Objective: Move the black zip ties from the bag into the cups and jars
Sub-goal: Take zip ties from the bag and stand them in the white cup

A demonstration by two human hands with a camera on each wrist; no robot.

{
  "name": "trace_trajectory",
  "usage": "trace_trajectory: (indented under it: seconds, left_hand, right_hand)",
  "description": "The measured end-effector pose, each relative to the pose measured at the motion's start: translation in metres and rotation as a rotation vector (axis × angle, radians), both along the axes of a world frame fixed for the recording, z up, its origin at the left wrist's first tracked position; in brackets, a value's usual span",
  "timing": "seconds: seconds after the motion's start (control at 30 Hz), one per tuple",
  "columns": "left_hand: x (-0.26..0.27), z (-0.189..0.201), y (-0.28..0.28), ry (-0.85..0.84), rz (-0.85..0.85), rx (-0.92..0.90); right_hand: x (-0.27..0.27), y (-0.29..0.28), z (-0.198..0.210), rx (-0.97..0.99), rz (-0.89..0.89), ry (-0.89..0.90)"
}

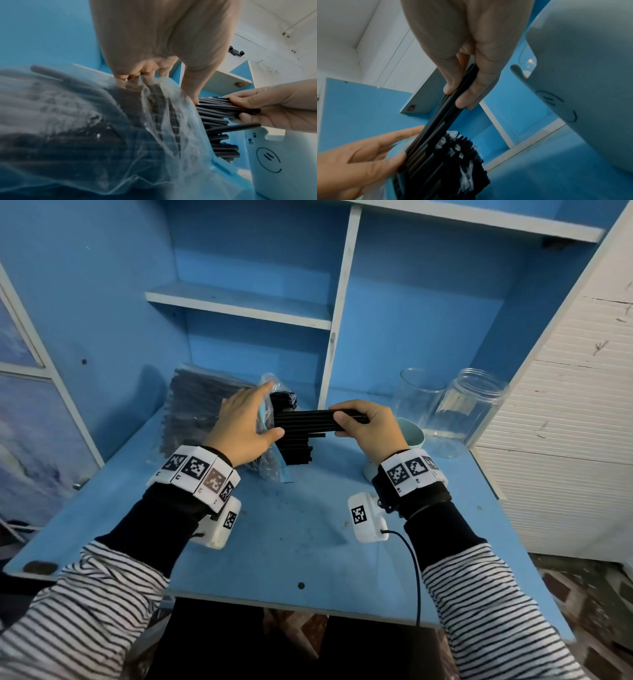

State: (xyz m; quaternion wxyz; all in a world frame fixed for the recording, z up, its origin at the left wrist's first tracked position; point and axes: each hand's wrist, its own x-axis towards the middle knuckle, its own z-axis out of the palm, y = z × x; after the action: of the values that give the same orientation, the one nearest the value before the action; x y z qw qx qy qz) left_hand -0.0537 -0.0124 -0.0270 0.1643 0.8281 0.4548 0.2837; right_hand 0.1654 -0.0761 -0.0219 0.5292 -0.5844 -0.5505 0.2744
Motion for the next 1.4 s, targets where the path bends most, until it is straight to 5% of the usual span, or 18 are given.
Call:
trace_trajectory:
  seconds: [0.33,0.57,0.73,1.13,1.4]
  left_hand:
    - [0.010,0.018,-0.024,0.006,0.088,0.146]
    - [0.076,0.044,-0.048,0.015,-0.221,0.129]
    - [0.101,0.052,-0.041,0.084,-0.193,0.053]
    - [0.129,0.058,-0.068,-0.566,-0.313,-0.283]
    - [0.130,0.019,-0.080,-0.592,-0.387,-0.490]
  right_hand:
    - [0.037,-0.030,0.031,0.040,-0.100,-0.166]
    - [0.036,-0.055,0.061,0.153,-0.094,-0.361]
    - [0.038,-0.077,0.083,0.215,-0.115,-0.515]
    - [0.020,-0.094,0.127,0.441,-0.174,-0.459]
    - [0.011,-0.089,0.095,0.376,0.017,-0.471]
